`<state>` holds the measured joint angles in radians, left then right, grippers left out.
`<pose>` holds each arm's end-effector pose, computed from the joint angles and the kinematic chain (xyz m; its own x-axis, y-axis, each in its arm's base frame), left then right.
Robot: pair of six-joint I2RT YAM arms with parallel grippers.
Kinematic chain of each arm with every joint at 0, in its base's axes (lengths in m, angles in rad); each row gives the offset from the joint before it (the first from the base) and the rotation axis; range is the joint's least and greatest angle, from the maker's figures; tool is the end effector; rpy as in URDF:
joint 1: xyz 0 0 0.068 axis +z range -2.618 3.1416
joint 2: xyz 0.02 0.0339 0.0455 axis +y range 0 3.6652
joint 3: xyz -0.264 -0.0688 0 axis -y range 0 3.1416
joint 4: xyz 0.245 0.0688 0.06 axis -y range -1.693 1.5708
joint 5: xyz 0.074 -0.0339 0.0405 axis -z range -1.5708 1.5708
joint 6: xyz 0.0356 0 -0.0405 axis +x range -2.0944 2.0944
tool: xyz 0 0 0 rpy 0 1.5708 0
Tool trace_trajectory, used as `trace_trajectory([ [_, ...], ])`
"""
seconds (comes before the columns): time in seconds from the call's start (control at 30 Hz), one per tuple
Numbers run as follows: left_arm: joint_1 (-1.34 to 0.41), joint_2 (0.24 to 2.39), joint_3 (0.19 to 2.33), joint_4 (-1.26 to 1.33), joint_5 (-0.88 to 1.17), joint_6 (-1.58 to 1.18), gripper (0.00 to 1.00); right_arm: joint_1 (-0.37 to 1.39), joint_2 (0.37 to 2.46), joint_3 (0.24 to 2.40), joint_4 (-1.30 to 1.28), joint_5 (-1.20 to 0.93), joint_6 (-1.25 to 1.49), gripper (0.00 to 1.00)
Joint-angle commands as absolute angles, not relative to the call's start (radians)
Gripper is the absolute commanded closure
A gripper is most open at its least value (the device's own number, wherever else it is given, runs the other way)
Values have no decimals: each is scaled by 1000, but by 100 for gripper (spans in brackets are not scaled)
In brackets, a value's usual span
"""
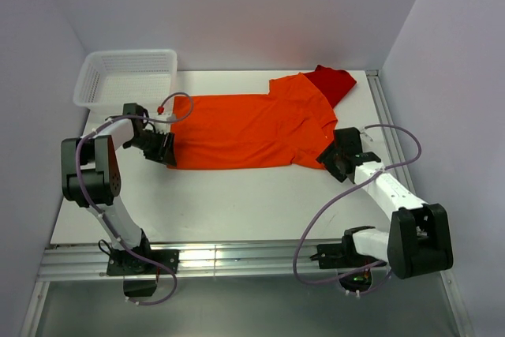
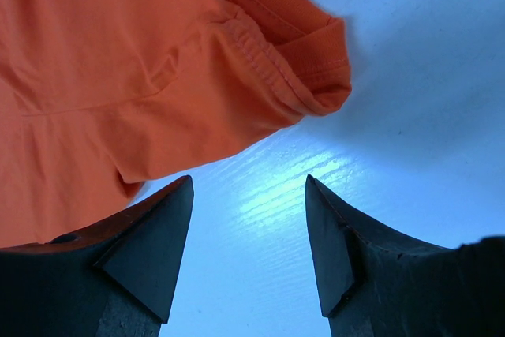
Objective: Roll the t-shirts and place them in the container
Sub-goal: Fold the tshirt
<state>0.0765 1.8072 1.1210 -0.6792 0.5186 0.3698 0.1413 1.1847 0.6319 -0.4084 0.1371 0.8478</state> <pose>0.3312 0.0077 0.1586 -0.8977 0.2460 -0.3655 0.3849 0.8417 -0.3787 0.2216 0.0266 0.1909 -0.5836 0.6673 -0.4628 0.5676 0.7428 0.3552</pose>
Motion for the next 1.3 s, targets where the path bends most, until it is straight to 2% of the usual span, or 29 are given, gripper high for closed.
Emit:
trace_trajectory([
  [0.0, 78, 1841, 1095, -661, 514, 362, 51, 115, 1201, 621, -351, 133, 857, 34],
  [0.3, 78, 1842, 1095, -667, 514, 371, 79, 92, 1216, 588, -331, 146, 880, 33],
  [0.6, 77, 1836, 1089, -666, 509, 383, 92, 71, 1219, 575, -348, 189, 888, 32],
  [0.87, 77, 1835, 1083, -663, 495, 391, 100, 25, 1347, 632, -316, 192, 848, 35],
  [1.07, 75, 1830, 1077, -661, 477, 394, 100, 11, 1397, 660, -305, 207, 831, 46],
  [1.17, 77, 1827, 1080, -663, 465, 397, 100, 8, 1405, 673, -310, 222, 821, 58],
  [1.2, 77, 1825, 1080, -663, 462, 397, 100, 8, 1407, 676, -311, 225, 818, 66],
  [1.27, 77, 1822, 1081, -661, 453, 402, 100, 8, 1404, 689, -319, 232, 807, 74],
])
